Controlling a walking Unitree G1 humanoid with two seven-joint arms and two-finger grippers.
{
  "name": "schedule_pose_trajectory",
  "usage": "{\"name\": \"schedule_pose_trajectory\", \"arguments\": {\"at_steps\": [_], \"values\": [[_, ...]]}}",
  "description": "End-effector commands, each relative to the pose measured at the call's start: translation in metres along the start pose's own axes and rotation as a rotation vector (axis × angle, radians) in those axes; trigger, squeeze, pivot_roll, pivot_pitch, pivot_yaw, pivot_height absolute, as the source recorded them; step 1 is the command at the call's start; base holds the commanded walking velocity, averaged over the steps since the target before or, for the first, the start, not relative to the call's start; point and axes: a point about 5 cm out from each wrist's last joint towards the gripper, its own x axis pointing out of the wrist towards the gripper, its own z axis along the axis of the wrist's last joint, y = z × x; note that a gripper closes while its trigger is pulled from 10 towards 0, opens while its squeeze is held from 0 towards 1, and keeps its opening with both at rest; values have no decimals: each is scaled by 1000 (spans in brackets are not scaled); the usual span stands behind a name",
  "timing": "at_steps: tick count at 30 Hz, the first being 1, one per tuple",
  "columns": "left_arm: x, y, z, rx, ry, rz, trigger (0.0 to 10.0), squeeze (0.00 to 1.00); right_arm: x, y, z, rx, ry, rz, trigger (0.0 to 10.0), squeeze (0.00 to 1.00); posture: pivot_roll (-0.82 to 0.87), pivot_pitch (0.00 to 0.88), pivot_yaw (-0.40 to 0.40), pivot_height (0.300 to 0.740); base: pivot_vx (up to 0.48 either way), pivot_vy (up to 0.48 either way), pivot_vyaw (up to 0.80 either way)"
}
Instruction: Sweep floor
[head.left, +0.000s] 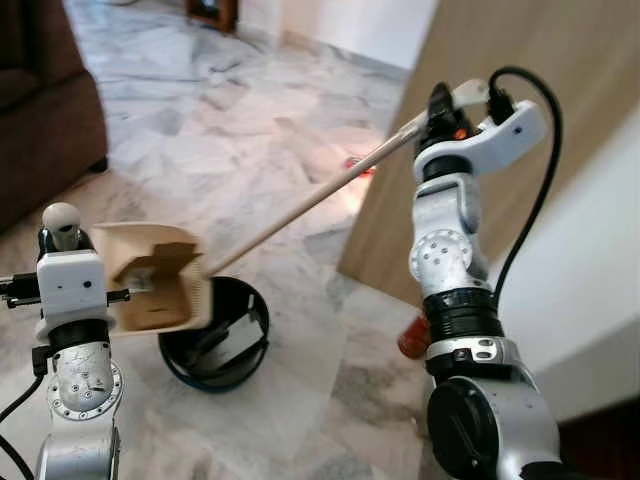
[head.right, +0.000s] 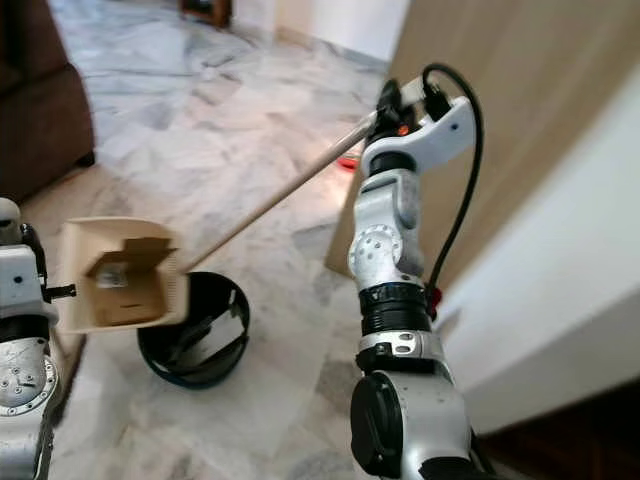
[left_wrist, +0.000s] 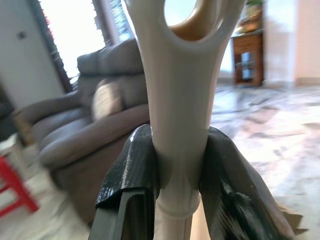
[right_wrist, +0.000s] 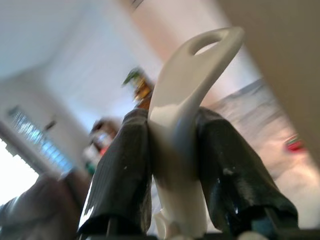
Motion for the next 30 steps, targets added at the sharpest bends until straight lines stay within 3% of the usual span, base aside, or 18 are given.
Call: {"name": "schedule_pose_trajectory", "arguments": {"at_steps": [1,25,30], "values": [[1,4,4,29,-33,18,10000,0,3,18,10,66,-45,55,10000,0,169,99,-158,740,296,0,0],[4,5,3,39,-23,19,10000,0,3,17,9,74,-34,48,10000,0,172,102,-160,740,294,0,0],[8,8,-2,78,10,39,10000,0,2,16,8,72,-32,46,10000,0,171,104,-158,740,0,0,0]]}}
